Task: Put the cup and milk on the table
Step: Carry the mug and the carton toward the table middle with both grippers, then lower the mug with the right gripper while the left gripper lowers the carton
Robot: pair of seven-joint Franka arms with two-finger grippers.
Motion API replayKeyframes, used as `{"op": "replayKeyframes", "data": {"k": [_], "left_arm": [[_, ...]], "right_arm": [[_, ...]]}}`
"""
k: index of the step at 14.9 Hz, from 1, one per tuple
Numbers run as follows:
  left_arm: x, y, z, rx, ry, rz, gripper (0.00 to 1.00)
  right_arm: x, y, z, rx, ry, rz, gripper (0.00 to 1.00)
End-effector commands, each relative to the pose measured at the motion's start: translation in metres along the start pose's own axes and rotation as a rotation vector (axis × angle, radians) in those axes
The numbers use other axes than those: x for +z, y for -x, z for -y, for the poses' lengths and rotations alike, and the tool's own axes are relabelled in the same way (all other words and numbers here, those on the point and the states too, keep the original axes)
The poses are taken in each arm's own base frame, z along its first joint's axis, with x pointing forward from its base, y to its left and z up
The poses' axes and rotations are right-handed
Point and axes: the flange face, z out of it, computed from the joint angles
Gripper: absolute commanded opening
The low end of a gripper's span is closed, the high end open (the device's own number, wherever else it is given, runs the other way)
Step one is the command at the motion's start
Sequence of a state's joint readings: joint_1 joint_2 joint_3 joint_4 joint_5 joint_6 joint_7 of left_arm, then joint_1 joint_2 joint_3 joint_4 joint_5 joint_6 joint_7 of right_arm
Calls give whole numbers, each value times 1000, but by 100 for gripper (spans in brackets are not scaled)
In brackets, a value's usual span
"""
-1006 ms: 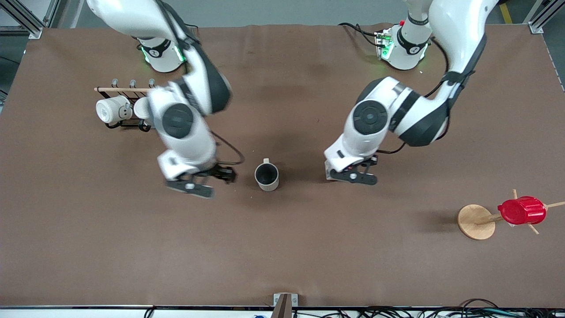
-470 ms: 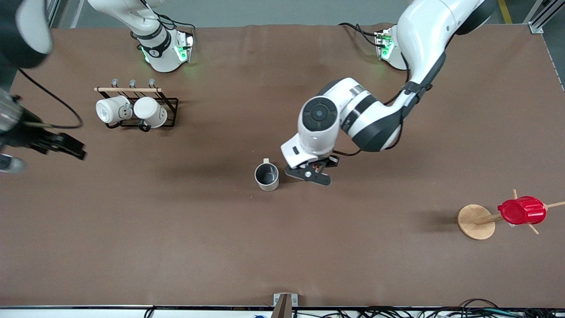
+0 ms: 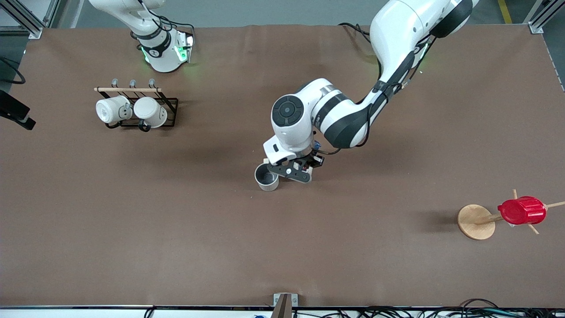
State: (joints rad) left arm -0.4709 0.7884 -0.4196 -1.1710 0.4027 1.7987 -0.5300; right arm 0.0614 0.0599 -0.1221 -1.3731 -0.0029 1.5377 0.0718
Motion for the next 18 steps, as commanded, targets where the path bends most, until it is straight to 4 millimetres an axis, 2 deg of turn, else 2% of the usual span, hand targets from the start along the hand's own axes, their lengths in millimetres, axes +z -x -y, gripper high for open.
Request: {"op": "replayKeyframes", "data": {"k": [1,2,4,5,10,13,15,16,17,18], "left_arm": [[6,-11,0,-8,3,-28,4],[9,-12,-1,-7,7,-32,4],[7,-13,-2,-16,5,-43,4],[6,-15,0,-39,3,-56,4],[-2,-19,-2,-91,28,-100,4],[1,-21,1,-97,22,-102,6],[-3,-21,3,-99,25,-106,20],[-5,-22,2,-98,32,-117,30],[-7,-22,3,-99,33,-122,36],[-16,-22,5,-103,34,-134,47]], "right_arm": [[6,-1,1,12,-21,24,100],[7,-1,1,13,-30,27,100],[26,-1,1,14,-39,58,100],[30,1,-1,16,-40,65,100],[30,2,0,16,-40,74,100],[31,3,0,16,-40,79,100],[31,3,-4,23,-41,82,100],[32,2,-18,48,-43,83,100],[34,4,-15,39,-58,92,100],[35,6,-15,38,-60,94,100]]}}
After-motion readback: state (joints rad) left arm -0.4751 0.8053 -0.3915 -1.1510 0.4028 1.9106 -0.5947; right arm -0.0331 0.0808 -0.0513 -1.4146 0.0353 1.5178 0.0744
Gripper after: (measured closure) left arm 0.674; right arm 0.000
